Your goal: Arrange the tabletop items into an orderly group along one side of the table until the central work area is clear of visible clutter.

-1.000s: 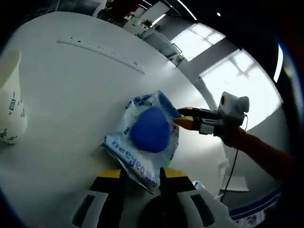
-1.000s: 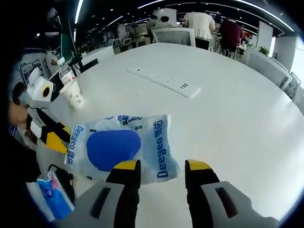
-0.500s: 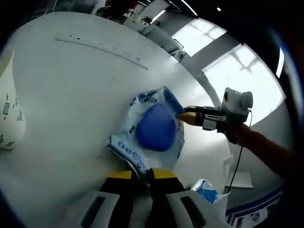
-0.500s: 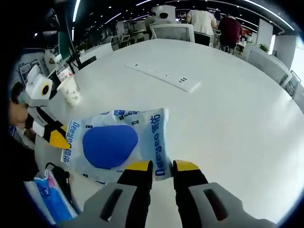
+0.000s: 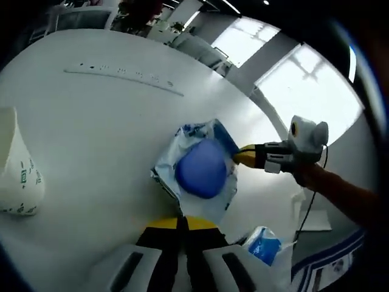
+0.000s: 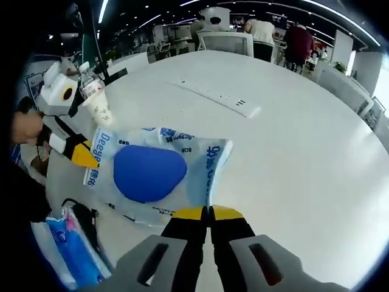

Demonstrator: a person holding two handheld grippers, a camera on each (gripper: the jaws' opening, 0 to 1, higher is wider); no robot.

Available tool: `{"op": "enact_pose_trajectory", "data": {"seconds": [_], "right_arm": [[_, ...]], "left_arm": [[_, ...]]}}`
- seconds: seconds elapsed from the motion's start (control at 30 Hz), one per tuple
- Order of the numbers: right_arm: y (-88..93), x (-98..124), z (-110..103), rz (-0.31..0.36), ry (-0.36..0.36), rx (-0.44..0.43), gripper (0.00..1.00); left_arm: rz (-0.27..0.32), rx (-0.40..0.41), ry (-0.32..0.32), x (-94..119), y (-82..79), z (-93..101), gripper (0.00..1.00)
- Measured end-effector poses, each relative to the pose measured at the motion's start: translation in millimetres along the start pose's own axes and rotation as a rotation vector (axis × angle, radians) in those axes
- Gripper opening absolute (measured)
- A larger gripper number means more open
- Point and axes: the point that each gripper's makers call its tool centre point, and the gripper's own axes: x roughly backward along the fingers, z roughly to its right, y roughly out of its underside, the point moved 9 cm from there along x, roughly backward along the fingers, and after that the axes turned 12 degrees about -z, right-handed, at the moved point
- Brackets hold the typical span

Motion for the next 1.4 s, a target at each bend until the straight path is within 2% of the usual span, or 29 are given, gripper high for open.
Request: {"op": "enact_pose_trajectory", "data": {"seconds": [0.13, 0.23, 0.57, 0.6, 0.8, 0.93, 1.03, 1.1, 1.3, 1.4], "right_arm": [[-1.0, 9, -6, 0.029, 0.013, -0.011, 0.00], [-1.8, 19, -14, 0.050, 0.015, -0.026, 0.00], [9.6, 31, -49, 0.088, -0.002, -0.077, 0.00], [8.7, 31, -48, 0.094, -0.006, -0.084, 0.00], [10.9, 35, -68, 0.129, -0.038, -0.130, 0.00], [11.5, 33, -81, 0.137, -0.052, -0.136, 0.00], [9.8, 31, -90, 0.141, -0.064, -0.139, 0.00], [8.5, 29, -100, 0.139, -0.070, -0.135, 0.00], [3.9, 21, -108, 0.127, -0.084, -0.119, 0.00], [4.1, 13, -109, 0.111, -0.085, -0.116, 0.00]], "left_arm": [[0.001, -0.034, -0.011, 9, -3.9, -0.4, 0.00], [-0.001, -0.088, -0.041, 17, -8.3, -4.0, 0.00], [-0.062, -0.177, -0.113, 37, -12.6, -11.8, 0.00], [-0.075, -0.200, -0.128, 39, -14.0, -13.6, 0.00], [-0.134, -0.219, -0.169, 48, -24.3, -23.7, 0.00], [-0.188, -0.273, -0.229, 53, -28.4, -28.4, 0.00], [-0.206, -0.308, -0.268, 55, -30.6, -31.6, 0.00], [-0.223, -0.328, -0.287, 56, -32.1, -33.3, 0.00], [-0.302, -0.382, -0.340, 56, -38.0, -40.6, 0.00], [-0.367, -0.398, -0.352, 54, -40.2, -43.5, 0.00]]}}
